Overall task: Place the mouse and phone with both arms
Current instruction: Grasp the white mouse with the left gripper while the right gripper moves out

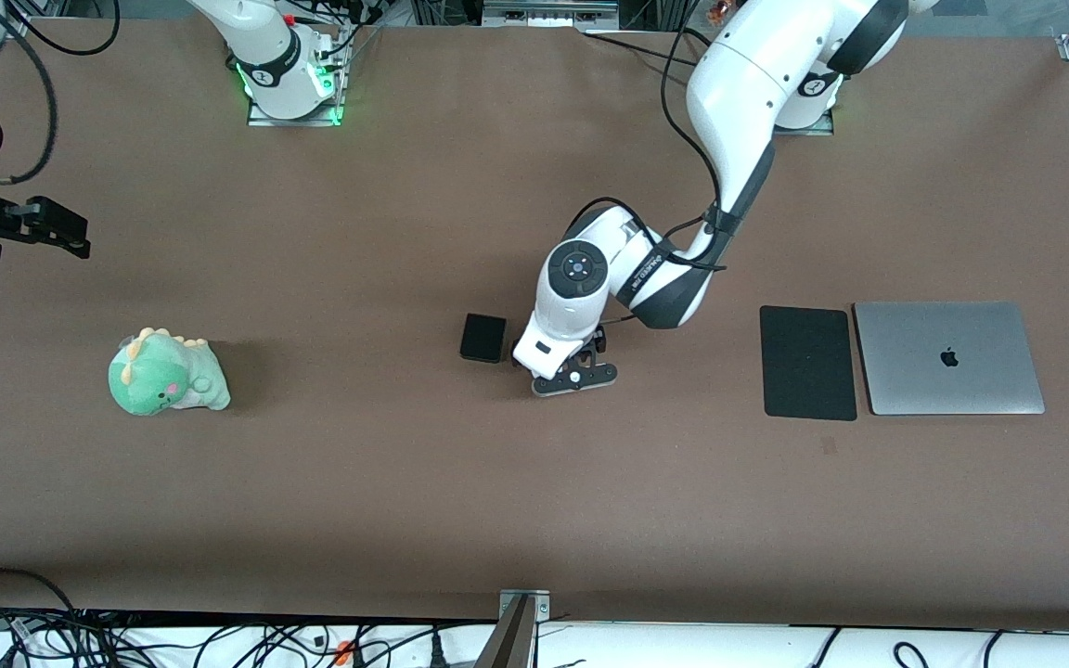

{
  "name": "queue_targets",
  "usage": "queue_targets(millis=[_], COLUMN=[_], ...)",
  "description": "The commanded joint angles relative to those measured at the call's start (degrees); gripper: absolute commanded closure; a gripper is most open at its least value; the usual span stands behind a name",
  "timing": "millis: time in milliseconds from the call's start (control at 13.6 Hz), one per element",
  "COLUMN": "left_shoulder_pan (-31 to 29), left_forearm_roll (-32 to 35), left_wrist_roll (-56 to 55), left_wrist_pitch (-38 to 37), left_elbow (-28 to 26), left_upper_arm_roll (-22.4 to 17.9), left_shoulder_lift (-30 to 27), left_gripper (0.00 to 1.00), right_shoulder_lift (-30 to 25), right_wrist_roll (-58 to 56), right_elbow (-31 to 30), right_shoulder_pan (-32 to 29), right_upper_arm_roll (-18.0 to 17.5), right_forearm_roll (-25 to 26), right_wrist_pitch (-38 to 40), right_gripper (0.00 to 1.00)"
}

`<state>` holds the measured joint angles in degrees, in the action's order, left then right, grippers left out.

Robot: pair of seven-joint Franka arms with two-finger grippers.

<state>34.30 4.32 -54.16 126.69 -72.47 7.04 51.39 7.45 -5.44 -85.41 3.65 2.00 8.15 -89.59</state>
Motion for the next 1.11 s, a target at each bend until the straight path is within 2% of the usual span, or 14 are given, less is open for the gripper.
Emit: queue_targets(millis=[0, 590, 664, 811, 1032], left_shoulder_pan=[3.2, 4.1, 4.2, 4.5, 4.5], left_forearm_roll=[2.1, 2.2, 2.2, 2.2, 2.2], left_wrist_roll=[-2.6, -3.9, -4.0, -4.0, -4.8], left_wrist_pitch=[-0.7, -0.7, -0.7, -0.7, -0.7], left_elbow=[2.1, 1.2, 1.1, 1.1, 1.1], left_upper_arm_roll=[-2.2, -2.2, -2.2, -2.2, -2.2], left_shoulder_lift=[1.5, 3.0, 3.1, 3.5, 3.5], left_gripper=[0.0, 0.0, 0.0, 0.0, 0.0], right_shoulder_lift=[2.3, 3.9, 4.1, 5.0, 6.6], right_wrist_roll=[0.1, 0.5, 0.8, 2.7, 10.0], right_elbow=[0.3, 0.2, 0.2, 0.2, 0.2], right_shoulder_pan=[4.3, 5.7, 5.8, 5.6, 6.7], right_upper_arm_roll=[-0.2, -0.2, -0.2, 0.0, -0.1], right_forearm_roll=[5.7, 5.0, 3.6, -2.8, -4.1], right_wrist_pitch=[0.6, 1.4, 1.4, 0.8, 0.5], right_gripper=[0.0, 0.0, 0.0, 0.0, 0.0])
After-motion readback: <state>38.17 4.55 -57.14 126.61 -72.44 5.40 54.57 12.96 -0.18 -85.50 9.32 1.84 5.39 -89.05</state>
